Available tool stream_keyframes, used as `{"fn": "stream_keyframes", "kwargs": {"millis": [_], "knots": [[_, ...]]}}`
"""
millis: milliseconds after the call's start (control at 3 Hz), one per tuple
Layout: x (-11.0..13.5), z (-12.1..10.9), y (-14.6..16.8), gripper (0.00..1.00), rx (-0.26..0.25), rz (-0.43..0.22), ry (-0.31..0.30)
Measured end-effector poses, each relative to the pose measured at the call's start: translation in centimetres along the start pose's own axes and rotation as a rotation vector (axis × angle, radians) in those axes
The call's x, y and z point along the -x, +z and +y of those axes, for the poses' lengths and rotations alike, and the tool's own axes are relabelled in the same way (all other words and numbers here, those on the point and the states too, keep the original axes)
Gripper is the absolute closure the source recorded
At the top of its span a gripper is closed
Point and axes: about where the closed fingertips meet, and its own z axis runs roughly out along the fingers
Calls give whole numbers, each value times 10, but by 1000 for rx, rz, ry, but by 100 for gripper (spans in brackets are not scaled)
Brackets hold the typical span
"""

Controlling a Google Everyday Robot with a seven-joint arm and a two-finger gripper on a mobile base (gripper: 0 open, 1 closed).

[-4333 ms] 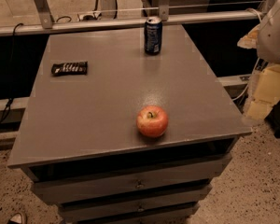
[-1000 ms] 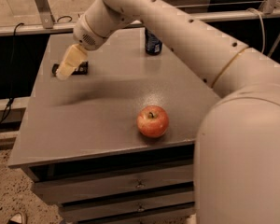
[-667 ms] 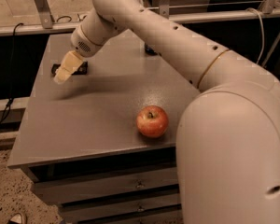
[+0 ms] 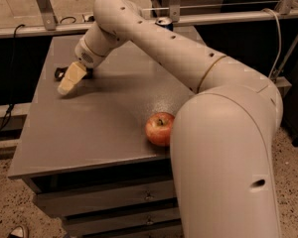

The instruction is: Pick rxbar chocolate

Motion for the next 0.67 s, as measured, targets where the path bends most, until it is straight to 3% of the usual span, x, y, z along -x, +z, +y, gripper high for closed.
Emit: {"fn": "stream_keyframes", "kwargs": {"millis": [333,667], "knots": [[-8,-6,6,18,-7,13,35],[-8,-10,-3,42,-24,-2,49]]}}
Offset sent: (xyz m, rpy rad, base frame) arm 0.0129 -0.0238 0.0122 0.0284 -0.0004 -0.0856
